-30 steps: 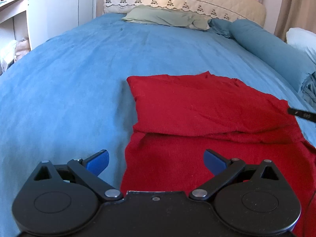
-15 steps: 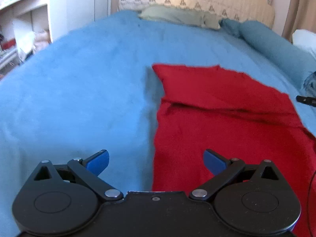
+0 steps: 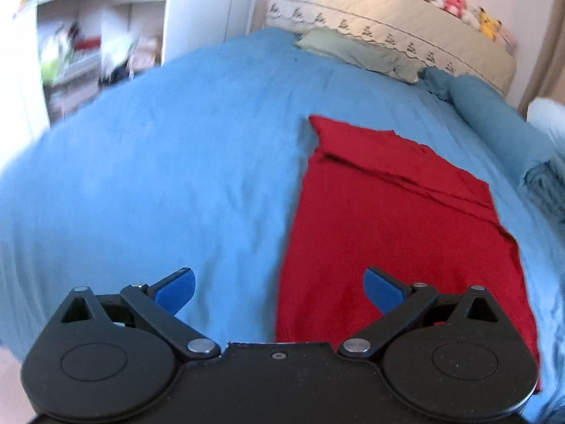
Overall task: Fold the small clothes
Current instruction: 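Grasp the sweater hem with both grippers and lift it toward the collar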
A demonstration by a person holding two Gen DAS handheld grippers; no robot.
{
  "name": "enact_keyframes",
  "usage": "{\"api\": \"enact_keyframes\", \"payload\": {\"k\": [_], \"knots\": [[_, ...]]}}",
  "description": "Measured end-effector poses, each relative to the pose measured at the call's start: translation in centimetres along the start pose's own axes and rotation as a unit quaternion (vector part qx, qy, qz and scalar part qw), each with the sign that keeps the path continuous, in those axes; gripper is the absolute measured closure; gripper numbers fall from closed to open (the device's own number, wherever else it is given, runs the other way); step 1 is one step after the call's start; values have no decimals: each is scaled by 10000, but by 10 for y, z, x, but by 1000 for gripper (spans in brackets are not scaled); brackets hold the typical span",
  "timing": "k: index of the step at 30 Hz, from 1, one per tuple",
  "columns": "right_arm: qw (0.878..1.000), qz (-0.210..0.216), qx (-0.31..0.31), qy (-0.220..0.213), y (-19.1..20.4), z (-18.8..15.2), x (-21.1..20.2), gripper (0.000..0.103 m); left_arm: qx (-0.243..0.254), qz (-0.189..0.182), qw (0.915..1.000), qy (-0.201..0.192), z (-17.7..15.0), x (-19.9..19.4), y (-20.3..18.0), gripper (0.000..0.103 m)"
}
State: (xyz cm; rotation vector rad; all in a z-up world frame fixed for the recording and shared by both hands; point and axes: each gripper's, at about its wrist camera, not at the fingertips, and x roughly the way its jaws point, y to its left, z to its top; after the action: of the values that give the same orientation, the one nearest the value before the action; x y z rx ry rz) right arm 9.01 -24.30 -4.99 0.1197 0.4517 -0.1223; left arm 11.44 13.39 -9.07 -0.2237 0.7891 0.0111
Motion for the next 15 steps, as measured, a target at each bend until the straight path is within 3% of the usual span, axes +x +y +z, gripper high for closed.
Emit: {"api": "enact_keyframes", "payload": {"k": [3, 9, 15], "knots": [[9990, -142, 46, 425, -2, -42, -23, 0, -35, 92, 9999, 120, -23, 2, -2, 0], [9908, -195, 706, 1134, -1, -121, -24, 2, 244, -205, 9994, 127, -55, 15, -13, 4], [9883, 87, 808, 1288, 3, -143, -26, 3, 276, -398, 9988, -54, -66, 15, -13, 11]]}}
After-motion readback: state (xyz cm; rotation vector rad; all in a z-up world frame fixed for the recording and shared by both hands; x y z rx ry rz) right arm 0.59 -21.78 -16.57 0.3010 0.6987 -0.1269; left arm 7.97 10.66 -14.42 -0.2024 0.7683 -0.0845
